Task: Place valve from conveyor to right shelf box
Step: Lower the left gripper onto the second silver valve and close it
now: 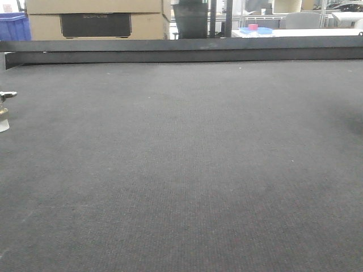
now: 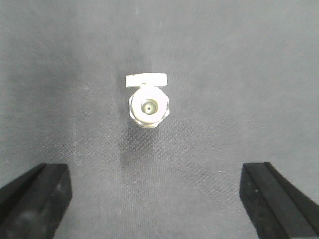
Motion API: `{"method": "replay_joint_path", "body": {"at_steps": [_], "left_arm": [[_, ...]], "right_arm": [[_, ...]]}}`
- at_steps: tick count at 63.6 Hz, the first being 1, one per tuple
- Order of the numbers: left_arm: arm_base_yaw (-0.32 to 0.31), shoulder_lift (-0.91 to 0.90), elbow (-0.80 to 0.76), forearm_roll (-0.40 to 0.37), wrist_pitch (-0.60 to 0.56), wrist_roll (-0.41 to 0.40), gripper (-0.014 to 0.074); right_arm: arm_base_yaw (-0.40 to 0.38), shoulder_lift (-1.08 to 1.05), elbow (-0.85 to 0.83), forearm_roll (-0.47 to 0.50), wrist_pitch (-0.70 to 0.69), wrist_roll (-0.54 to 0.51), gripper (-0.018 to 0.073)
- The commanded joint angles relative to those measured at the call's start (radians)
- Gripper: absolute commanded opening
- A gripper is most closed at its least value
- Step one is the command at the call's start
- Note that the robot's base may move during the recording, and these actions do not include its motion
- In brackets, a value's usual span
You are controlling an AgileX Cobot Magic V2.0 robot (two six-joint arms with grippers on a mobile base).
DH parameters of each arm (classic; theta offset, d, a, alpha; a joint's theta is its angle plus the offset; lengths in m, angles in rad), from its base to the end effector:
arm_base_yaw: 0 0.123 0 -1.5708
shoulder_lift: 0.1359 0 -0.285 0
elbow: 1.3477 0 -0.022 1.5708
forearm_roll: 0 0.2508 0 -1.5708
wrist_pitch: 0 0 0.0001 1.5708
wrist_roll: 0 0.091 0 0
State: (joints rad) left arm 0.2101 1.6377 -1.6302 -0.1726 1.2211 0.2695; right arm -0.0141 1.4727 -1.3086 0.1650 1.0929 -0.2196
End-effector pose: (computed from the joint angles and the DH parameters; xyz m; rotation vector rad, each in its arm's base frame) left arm 0.3389 0.0572 0.3625 0.0477 2.6828 -0.0897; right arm 0.2982 0.0091 0.3277 -0.2165 2.7128 0.1548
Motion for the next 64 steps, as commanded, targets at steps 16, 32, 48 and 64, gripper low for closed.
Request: {"method": "replay_joint_path", "body": {"at_steps": [16,32,48,64], "left_arm": [[-0.087,0.192,-0.04,0.11,-0.048,0.019,0.0582],[-0.089,0.306,-0.122,0.104,-0.05,0.019,0.0582],[-0.089,0.368,-0.129,0.106,-0.073,-0.018,0.0582],[-0.089,0.388,-0.129,0.104,-0.074,-0.046,0.058]], "right_arm": [[-0.002,-0.02,-0.004,0.014,-0.036,-0.008,-0.0154],[-0.002,-0.02,-0.004,0.023,-0.036,-0.008,-0.0154],[-0.002,-0.02,-0.004,0.023,-0.036,-0.008,-0.0154],[-0.002,-0.02,-0.004,0.024,-0.036,-0.008,-0.0154]]}}
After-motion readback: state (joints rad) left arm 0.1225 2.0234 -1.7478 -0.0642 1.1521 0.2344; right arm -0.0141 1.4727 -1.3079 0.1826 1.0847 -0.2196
